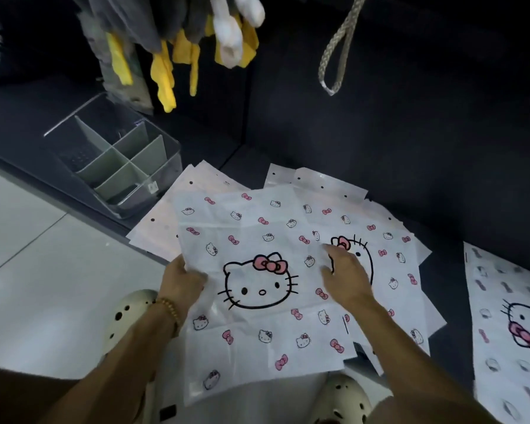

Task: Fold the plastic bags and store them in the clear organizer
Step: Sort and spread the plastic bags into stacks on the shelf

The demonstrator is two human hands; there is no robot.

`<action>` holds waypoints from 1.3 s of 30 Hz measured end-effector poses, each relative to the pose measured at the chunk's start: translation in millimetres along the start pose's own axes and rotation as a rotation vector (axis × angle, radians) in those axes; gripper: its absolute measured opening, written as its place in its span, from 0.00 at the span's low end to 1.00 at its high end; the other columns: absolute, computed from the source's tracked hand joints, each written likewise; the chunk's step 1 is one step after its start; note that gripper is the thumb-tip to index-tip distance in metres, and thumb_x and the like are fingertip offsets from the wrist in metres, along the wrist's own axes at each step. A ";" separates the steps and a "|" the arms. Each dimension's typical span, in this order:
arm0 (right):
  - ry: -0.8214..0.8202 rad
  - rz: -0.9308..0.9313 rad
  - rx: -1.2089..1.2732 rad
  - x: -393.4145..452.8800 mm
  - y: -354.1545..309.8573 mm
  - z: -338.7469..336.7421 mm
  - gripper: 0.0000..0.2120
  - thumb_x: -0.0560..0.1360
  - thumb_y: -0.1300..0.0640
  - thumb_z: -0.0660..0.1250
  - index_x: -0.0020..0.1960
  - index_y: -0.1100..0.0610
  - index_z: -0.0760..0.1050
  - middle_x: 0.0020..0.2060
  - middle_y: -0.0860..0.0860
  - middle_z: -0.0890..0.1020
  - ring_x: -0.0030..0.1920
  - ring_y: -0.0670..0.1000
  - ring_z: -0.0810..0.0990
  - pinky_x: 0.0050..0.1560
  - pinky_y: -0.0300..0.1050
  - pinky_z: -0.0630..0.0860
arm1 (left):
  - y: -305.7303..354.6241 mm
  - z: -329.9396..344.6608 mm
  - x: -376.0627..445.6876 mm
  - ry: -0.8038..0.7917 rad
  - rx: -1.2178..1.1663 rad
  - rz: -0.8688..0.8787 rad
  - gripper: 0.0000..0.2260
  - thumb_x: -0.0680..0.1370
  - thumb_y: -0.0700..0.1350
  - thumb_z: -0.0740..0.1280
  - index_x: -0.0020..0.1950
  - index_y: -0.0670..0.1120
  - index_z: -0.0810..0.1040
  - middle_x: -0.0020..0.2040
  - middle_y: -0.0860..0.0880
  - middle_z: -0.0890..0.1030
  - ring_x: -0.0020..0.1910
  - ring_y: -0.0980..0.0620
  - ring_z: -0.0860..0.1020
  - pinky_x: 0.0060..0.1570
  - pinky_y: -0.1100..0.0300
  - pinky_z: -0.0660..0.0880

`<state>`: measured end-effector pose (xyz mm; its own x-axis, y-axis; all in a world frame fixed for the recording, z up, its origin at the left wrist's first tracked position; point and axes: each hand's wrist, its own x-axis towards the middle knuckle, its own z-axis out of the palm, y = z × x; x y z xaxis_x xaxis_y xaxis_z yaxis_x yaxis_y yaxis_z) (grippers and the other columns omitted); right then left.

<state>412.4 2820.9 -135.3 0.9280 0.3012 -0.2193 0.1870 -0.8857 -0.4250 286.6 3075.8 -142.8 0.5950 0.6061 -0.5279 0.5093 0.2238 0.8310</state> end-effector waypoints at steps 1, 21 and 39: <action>-0.041 -0.010 -0.124 0.1 19.3 -0.5 0.27 0.79 0.56 0.63 0.76 0.52 0.60 0.76 0.50 0.62 0.75 0.52 0.59 0.73 0.49 0.60 | 0.8 -4.9 2.2 0.021 0.006 -0.002 0.15 0.72 0.28 0.62 0.48 0.46 0.76 0.41 0.50 0.80 0.38 0.52 0.77 0.31 0.62 0.71; 0.324 0.174 0.282 33.1 32.3 -53.6 0.10 0.79 0.63 0.57 0.44 0.57 0.76 0.38 0.53 0.80 0.40 0.54 0.78 0.42 0.40 0.73 | 7.1 -32.9 8.8 0.041 -0.031 0.007 0.12 0.72 0.29 0.62 0.43 0.44 0.79 0.35 0.45 0.81 0.33 0.45 0.79 0.31 0.58 0.76; -0.248 -0.326 0.164 -7.8 -88.7 -5.0 0.10 0.82 0.53 0.57 0.50 0.50 0.77 0.42 0.46 0.79 0.41 0.47 0.76 0.47 0.46 0.73 | 10.7 12.7 -8.0 -0.272 -0.340 -0.120 0.18 0.76 0.63 0.63 0.53 0.50 0.80 0.48 0.49 0.85 0.48 0.47 0.83 0.50 0.51 0.78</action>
<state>390.2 2895.4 -91.5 0.7197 0.6492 -0.2462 0.3853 -0.6683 -0.6363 295.1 3063.7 -132.0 0.7091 0.3480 -0.6133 0.3786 0.5459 0.7475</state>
